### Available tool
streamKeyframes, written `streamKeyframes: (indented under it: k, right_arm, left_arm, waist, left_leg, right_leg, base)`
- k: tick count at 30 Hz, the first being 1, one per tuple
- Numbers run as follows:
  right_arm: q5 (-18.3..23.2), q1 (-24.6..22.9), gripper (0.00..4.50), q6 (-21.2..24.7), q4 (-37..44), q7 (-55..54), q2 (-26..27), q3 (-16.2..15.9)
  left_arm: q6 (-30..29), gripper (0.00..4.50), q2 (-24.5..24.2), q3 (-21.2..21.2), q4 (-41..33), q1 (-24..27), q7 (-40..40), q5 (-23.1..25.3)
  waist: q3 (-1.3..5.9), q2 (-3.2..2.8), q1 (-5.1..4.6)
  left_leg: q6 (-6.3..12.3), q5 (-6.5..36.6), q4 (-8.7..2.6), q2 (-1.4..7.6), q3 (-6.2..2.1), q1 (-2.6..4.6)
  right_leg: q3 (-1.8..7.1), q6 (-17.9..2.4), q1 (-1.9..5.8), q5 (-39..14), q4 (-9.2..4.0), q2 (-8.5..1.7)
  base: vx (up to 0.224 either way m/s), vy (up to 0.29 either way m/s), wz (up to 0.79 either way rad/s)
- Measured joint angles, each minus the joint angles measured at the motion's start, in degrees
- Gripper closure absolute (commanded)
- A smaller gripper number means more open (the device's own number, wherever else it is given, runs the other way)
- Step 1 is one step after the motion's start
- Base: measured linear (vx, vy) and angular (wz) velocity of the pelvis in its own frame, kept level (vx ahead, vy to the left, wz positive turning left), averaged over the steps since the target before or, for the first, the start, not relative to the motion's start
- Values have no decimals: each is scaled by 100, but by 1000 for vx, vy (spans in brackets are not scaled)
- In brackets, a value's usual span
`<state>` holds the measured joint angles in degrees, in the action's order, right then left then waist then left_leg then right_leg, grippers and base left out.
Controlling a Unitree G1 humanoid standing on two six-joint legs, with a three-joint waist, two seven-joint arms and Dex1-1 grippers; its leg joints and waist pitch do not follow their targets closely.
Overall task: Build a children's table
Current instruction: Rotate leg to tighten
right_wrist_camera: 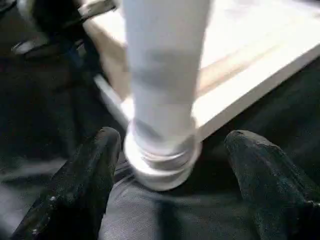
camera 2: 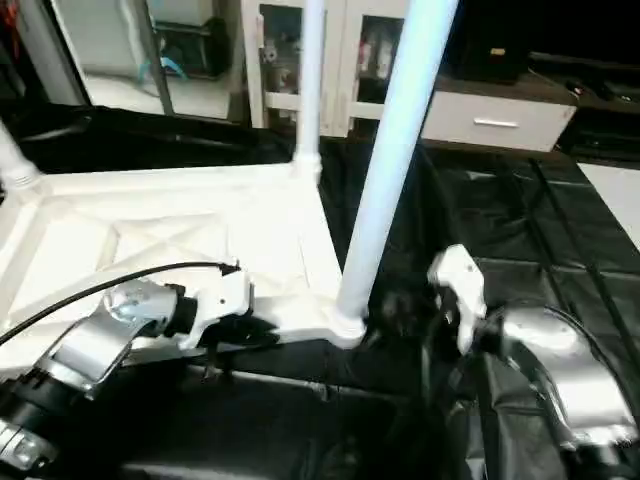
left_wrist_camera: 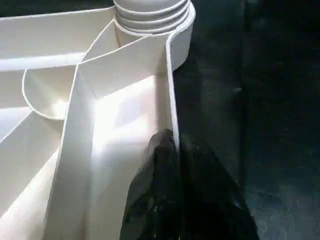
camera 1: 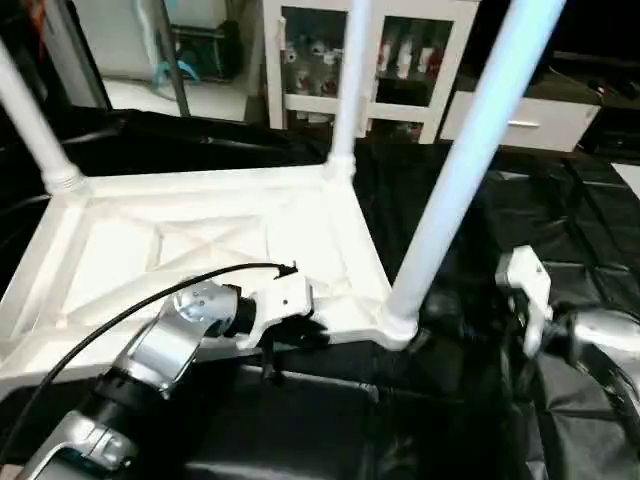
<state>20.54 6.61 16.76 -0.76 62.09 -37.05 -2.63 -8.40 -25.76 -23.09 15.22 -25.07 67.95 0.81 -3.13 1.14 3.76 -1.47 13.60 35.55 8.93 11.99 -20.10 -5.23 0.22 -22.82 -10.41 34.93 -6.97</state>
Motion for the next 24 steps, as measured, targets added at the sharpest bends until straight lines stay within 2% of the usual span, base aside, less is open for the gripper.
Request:
streamKeyframes:
  k: [5, 7, 10, 12, 17, 24]
  right_arm:
    - [-66, 14, 87, -1, -2, -2, 21, -83]
    - [-70, 14, 87, -1, -2, -29, 21, -83]
    - [-72, 14, 87, -2, 0, -35, 23, -83]
    - [-73, 14, 87, -2, 1, -41, 23, -82]
    - [-86, 5, 87, -1, 10, -76, 37, -82]
    - [-106, -14, 87, 9, 64, -160, 37, -82]
  left_arm:
    - [331, 449, 34, -50, 118, -49, -84, 117]
    - [333, 403, 108, -47, 154, -82, -139, 133]
    - [119, 380, 190, -49, 134, -142, -97, 94]
    - [73, 348, 219, -92, 83, -152, -64, 99]
    - [142, 348, 280, -257, 105, -242, -112, 241]
    - [230, 348, 549, -274, 546, -455, -462, 410]
  waist:
    - [0, 0, 9]
    - [0, -1, 34]
    - [-4, 6, 57]
    - [-5, 7, 50]
    - [-1, 0, 59]
    - [9, -17, 125]
  left_leg:
    - [-5, -4, 0, 0, 0, -9]
    - [-9, -6, 0, 0, 1, -12]
    - [-18, -14, 1, 0, 1, -27]
    - [-21, -16, 1, 0, 1, -31]
    - [-20, -16, 0, 0, 1, -36]
    - [-20, -16, 0, 0, 1, -26]
  right_leg:
    - [11, 10, 8, -6, 0, 0]
    - [23, 15, 14, -9, 0, 0]
    - [30, 21, 11, -13, -1, 0]
    - [31, 12, 11, -7, -3, 0]
    - [31, 16, 7, -10, -1, 0]
    - [40, 19, 27, -14, -1, 0]
  base:
    - [0, 0, 0]
    - [0, 0, 0]
    - [0, 0, 0]
    - [0, 0, 0]
    - [0, 0, 0]
    - [0, 0, 0]
